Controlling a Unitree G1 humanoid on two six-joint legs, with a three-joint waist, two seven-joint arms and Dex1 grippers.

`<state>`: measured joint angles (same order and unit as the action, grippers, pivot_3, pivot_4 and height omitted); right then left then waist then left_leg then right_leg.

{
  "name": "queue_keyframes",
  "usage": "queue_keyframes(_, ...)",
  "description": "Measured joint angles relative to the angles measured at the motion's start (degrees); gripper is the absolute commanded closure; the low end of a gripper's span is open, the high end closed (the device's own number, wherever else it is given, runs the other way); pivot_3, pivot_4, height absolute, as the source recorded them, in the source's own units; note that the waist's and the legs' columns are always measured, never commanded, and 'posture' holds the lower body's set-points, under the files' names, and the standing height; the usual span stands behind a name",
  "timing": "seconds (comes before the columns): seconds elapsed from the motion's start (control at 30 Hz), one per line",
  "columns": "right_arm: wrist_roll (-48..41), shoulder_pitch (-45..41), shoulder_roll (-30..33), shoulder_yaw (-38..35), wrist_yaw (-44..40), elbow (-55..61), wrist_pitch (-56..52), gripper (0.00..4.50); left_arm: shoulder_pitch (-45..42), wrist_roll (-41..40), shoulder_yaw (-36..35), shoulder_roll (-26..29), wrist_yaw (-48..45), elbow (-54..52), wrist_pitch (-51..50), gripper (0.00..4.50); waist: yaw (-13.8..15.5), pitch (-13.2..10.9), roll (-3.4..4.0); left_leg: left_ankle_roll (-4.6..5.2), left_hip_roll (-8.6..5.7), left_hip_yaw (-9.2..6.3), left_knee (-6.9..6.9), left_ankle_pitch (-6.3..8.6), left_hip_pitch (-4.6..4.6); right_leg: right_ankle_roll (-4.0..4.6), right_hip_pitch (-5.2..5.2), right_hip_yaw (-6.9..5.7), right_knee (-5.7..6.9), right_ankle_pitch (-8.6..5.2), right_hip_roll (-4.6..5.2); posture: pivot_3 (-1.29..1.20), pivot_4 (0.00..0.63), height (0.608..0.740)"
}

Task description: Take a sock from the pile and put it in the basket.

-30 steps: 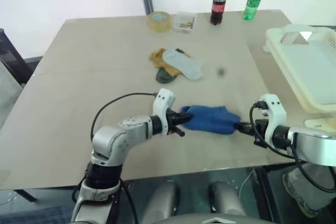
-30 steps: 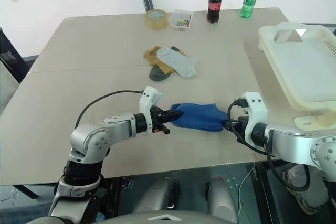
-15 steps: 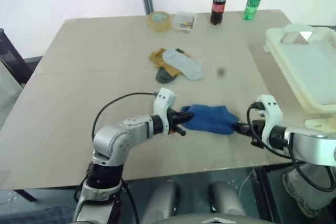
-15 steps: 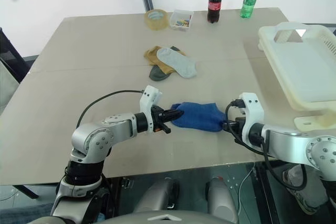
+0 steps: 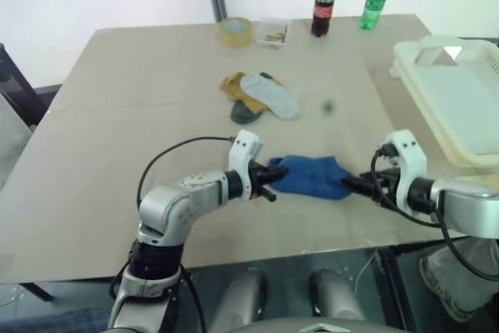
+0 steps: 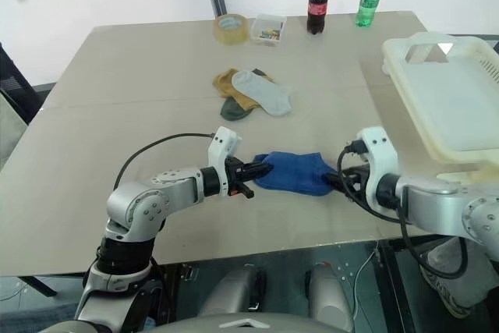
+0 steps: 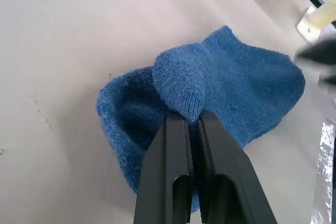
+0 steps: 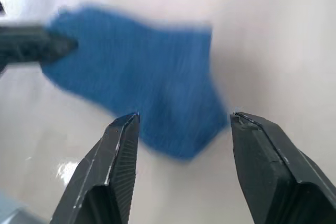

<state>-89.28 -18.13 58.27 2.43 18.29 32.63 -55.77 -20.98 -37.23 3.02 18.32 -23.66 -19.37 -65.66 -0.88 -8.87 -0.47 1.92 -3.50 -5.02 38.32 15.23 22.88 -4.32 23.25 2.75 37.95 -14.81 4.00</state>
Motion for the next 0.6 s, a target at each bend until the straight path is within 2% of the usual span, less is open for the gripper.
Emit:
queue_keyframes(0.1,15.47,-3.67,-1.54,4.88,-8.17,1.93,2.34,1.66,0.01,0.02,0.39,0.11,-0.21,0.17,0.17,4.50,0.27,0.00,-0.02,-0.03,0.01,-0.09,0.00,-0.01,0.02,0.00,-0.01,-0.10,-0.05,0.00,-0.01,0.00,0.150,0.740)
queue_keyframes(0.27,37.41,-0.46,-8.17,15.75,-21.16,-0.22,9.83,1.66,0.04,0.83,1.07,0.30,-0.44,0.29,0.59,4.50,0.46,-0.02,-0.06,-0.22,-0.08,-0.09,0.00,-0.12,0.10,0.00,0.02,-0.07,-0.10,0.00,0.07,0.00,0.150,0.740)
queue_keyframes(0.5,50.12,4.53,-14.57,17.07,-29.11,-5.06,14.33,1.66,0.51,0.94,1.53,-0.09,-0.81,0.37,1.00,4.50,0.39,-0.03,-0.06,-0.24,-0.07,-0.09,0.00,-0.12,0.04,0.00,0.04,-0.04,-0.02,0.00,0.07,0.00,0.150,0.740)
queue_keyframes(0.53,51.30,4.89,-15.40,16.88,-29.70,-5.26,14.47,1.58,0.62,0.39,1.53,-0.11,-1.52,0.36,0.95,3.78,0.33,-0.03,-0.06,-0.24,-0.06,-0.09,-0.01,-0.12,0.04,0.00,0.04,-0.04,-0.01,0.00,0.07,0.00,0.150,0.740)
queue_keyframes(0.6,52.85,5.33,-16.69,16.62,-30.64,-5.54,14.55,1.58,0.67,-0.72,1.53,-0.11,-2.41,0.22,0.72,3.02,0.32,-0.03,-0.06,-0.24,-0.06,-0.10,-0.01,-0.12,0.04,0.01,0.04,-0.05,-0.01,0.00,0.06,0.00,0.150,0.740)
